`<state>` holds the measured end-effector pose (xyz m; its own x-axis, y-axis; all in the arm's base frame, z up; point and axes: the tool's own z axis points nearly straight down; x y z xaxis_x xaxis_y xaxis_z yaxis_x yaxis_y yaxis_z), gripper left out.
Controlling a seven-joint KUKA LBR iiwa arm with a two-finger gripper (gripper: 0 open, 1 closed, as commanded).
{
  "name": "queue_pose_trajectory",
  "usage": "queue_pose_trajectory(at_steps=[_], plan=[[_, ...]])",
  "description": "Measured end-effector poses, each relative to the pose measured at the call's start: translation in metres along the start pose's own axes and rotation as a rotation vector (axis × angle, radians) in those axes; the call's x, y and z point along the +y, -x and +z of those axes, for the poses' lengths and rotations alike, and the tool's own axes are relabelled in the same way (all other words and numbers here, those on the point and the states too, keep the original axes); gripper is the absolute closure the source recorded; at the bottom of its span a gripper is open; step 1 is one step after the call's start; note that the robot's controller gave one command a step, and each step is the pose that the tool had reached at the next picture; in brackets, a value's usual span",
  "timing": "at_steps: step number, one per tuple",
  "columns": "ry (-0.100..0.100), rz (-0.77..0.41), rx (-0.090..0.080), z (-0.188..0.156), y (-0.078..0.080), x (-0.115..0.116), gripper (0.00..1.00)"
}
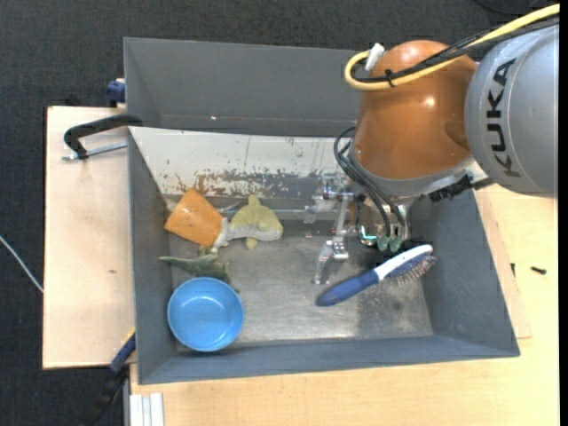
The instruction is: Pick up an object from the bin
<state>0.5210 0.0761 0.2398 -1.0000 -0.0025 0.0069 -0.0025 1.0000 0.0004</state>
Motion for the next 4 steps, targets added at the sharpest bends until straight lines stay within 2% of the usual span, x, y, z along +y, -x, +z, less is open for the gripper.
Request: queue_pose_trajectory(at_steps=[1,2,3,4], plan=[[-0.004,-0.230,-0.015,0.165,0.074,0.078,0.00],[-0.004,-0.689,-0.015,0.137,0.083,0.062,0.00],[-0.003,-0.770,-0.008,0.139,0.079,0.141,0.00],[0.000,-0.838,-0.013,0.167,0.081,0.114,0.00]])
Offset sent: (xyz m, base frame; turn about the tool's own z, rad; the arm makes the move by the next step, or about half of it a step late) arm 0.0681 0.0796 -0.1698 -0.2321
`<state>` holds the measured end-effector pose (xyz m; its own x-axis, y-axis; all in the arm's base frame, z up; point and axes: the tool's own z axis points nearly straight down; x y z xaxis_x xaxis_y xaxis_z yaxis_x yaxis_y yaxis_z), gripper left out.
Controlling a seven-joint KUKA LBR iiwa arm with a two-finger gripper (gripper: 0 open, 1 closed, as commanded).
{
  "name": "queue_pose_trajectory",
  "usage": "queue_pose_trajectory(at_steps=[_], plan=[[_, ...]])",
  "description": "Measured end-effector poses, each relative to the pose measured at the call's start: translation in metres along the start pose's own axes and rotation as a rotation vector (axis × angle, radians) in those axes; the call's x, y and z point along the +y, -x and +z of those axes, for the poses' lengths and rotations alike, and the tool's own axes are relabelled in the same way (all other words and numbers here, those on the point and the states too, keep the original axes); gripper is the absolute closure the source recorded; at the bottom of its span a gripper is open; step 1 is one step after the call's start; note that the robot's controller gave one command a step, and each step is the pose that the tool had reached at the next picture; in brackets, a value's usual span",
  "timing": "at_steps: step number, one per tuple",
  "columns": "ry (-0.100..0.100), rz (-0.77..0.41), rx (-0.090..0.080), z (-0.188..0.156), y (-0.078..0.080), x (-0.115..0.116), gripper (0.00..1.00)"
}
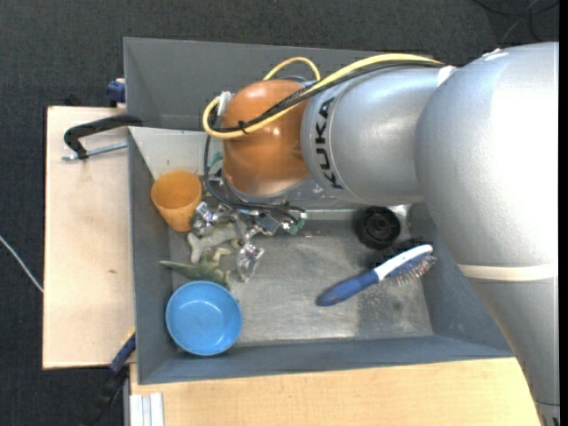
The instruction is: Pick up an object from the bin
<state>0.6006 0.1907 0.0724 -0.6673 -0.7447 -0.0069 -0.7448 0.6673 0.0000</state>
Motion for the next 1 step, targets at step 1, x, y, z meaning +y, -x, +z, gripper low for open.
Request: queue_pose_trajectory(at_steps=[1], plan=[[-0.001,-0.088,0.000,-0.0009,-0.0208,-0.0188,0.00]])
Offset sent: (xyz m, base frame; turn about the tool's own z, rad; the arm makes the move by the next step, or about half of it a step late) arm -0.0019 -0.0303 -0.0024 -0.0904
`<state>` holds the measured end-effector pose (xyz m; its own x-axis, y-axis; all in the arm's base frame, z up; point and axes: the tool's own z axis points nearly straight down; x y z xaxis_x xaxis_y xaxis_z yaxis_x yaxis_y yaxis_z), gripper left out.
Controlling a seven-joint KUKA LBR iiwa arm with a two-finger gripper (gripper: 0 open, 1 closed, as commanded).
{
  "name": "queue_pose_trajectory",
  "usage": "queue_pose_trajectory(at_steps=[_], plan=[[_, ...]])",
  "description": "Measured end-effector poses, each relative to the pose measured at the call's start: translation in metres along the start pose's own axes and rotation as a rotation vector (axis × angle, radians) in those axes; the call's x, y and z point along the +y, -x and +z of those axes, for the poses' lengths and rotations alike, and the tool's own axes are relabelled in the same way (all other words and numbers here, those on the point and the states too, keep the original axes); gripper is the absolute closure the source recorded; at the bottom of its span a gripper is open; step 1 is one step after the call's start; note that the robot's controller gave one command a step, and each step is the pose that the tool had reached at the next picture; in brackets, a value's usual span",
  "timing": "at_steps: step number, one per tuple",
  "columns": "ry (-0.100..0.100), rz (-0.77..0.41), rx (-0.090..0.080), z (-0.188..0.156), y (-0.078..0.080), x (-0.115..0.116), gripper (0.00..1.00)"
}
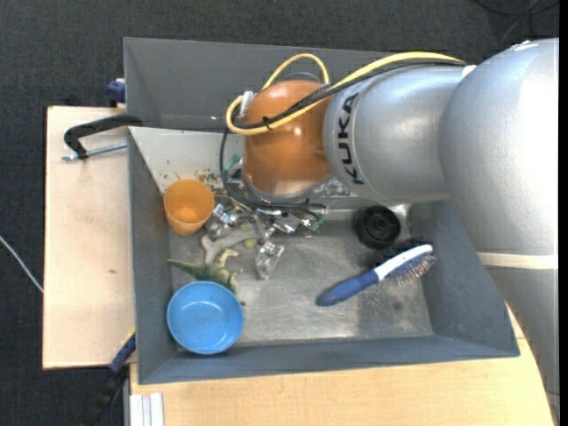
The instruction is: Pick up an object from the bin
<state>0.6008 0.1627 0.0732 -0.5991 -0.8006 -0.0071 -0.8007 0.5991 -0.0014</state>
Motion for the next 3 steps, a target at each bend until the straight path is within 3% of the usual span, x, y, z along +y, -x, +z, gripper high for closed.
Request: queue_pose_trajectory(at_steps=[1,2,3], plan=[[-0.002,0.001,0.001,-0.001,-0.001,-0.001,1.00],[-0.001,0.004,0.002,-0.005,0.001,-0.002,1.00],[-0.007,0.005,-0.007,-0.124,0.005,-0.004,1.00]])
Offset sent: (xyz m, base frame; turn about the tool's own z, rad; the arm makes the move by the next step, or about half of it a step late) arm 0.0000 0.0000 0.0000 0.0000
